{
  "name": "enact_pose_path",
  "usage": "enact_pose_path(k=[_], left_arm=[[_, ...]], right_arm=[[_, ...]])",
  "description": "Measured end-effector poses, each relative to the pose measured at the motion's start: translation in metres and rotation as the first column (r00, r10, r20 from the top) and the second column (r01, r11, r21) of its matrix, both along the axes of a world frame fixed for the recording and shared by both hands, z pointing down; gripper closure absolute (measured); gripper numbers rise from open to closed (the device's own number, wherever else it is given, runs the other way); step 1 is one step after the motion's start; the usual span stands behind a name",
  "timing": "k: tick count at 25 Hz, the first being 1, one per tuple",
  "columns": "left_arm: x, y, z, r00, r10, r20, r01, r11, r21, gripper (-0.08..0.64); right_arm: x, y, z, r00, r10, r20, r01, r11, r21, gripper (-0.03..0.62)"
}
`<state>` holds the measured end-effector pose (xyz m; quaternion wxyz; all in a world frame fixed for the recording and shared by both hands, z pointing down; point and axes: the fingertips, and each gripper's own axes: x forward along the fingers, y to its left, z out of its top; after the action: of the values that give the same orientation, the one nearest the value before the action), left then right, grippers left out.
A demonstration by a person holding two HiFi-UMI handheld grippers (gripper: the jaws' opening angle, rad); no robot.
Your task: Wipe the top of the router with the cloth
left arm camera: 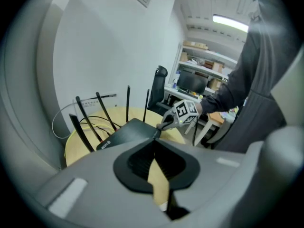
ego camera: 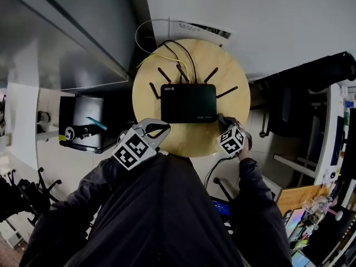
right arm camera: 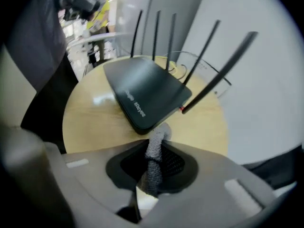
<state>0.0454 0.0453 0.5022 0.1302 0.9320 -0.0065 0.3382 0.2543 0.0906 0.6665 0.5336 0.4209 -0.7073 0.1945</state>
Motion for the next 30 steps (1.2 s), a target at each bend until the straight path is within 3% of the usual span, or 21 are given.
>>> enact_pose_path(k=[1,3,5,6,10,16,30], left_arm=[[0.000,-0.001,0.000,1.000,0.003,-0.004,-0.003,1.000,-0.003,0.560],[-0.001,-0.001,0.000,1.000,0.011,-0.015,-0.011,1.000,-0.015,0.560],[-0.003,-0.001,0.000,0.999,0.024,-0.025,-0.025,0.999,-0.024,0.560],[-0.003,0.000,0.000,0.999,0.033,-0.031,-0.033,0.999,-0.026,0.560],[-0.001,-0.002,0.001,0.996,0.063,-0.056,-0.065,0.997,-0.031,0.560],[0.007,-0.003,-0.003,0.989,0.116,-0.089,-0.118,0.993,-0.018,0.560],[0.004,-0.006,-0.003,0.984,0.146,-0.101,-0.150,0.988,-0.026,0.560]], right_arm=[[-0.004,0.002,-0.013,0.992,0.097,0.082,-0.099,0.995,0.020,0.554],[-0.019,0.005,-0.043,0.919,0.267,0.291,-0.292,0.955,0.044,0.554],[-0.040,0.006,-0.074,0.827,0.342,0.446,-0.406,0.912,0.052,0.554],[-0.050,0.006,-0.087,0.806,0.345,0.481,-0.423,0.904,0.061,0.554],[-0.084,0.007,-0.121,0.828,0.281,0.485,-0.382,0.916,0.123,0.554],[-0.102,0.002,-0.134,0.859,0.252,0.445,-0.357,0.919,0.169,0.557],[-0.122,-0.011,-0.147,0.873,0.228,0.432,-0.338,0.920,0.197,0.557]])
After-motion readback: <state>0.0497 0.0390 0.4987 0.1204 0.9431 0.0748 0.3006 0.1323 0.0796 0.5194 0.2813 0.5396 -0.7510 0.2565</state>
